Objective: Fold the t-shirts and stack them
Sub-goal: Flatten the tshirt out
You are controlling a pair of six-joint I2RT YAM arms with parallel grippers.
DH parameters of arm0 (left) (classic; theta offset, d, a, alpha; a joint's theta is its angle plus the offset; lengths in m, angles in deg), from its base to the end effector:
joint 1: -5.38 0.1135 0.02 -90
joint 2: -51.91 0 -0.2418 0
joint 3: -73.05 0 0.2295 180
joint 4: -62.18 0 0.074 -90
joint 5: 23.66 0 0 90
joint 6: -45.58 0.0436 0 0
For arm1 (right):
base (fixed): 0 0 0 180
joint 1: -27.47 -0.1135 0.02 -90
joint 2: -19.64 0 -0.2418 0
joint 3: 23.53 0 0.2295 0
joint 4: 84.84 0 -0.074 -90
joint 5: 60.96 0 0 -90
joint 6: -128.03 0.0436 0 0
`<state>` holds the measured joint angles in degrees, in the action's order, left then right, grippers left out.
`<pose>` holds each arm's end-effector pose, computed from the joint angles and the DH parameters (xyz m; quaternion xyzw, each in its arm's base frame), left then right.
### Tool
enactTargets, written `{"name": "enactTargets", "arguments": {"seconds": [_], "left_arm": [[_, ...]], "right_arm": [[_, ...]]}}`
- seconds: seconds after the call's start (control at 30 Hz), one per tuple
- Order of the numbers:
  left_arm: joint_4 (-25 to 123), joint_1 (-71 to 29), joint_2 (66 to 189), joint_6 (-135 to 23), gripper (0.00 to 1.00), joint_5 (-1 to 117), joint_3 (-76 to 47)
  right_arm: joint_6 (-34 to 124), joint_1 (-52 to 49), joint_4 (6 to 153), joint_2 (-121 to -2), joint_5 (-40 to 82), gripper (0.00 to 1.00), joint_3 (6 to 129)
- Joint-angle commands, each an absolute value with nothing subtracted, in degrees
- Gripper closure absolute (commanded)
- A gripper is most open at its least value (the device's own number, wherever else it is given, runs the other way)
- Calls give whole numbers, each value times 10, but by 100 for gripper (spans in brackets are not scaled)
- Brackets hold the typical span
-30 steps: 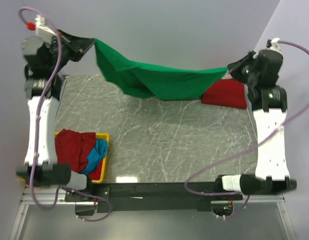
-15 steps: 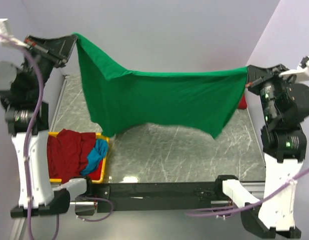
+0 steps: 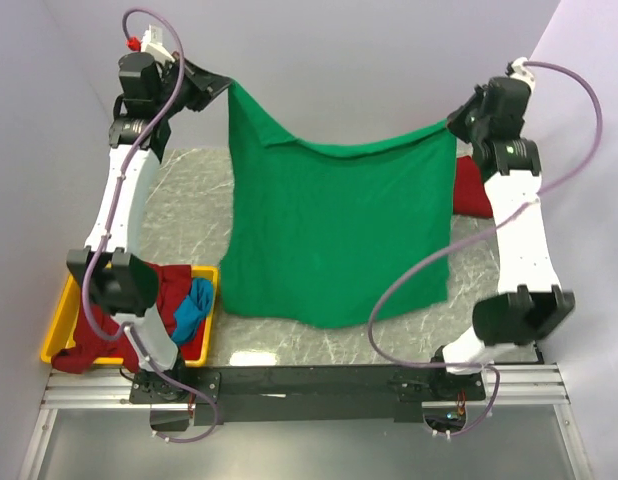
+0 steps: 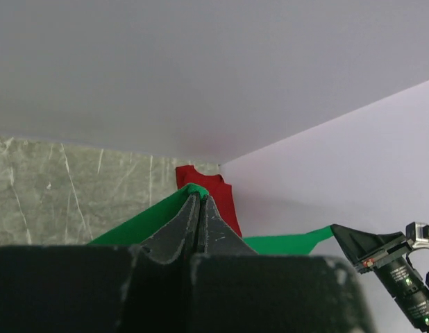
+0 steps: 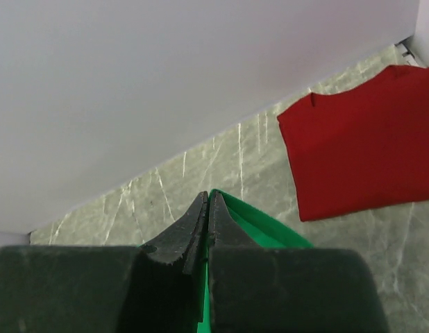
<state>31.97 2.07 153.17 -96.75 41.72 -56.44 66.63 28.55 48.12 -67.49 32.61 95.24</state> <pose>0.3813 -0.0402 0.4553 -0.1567 0.7008 -0.4524 0.5288 0.3165 -0.0087 0.4442 0.2219 0.7637 0.1200 0.5942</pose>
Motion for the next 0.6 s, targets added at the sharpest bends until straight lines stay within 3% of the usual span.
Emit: {"name": "enactTargets", "arguments": {"seconds": [0.0, 0.2, 0.57], "left_arm": [[349, 23, 1520, -951, 99, 418, -659], [405, 23, 1476, -959, 99, 444, -623], [504, 22, 1240, -916, 99, 494, -453]], "right_arm": [[658, 284, 502, -692, 329, 100, 1052], [651, 284, 492, -717, 332, 100, 1121], [660, 283, 561, -487, 355, 100, 941]]}}
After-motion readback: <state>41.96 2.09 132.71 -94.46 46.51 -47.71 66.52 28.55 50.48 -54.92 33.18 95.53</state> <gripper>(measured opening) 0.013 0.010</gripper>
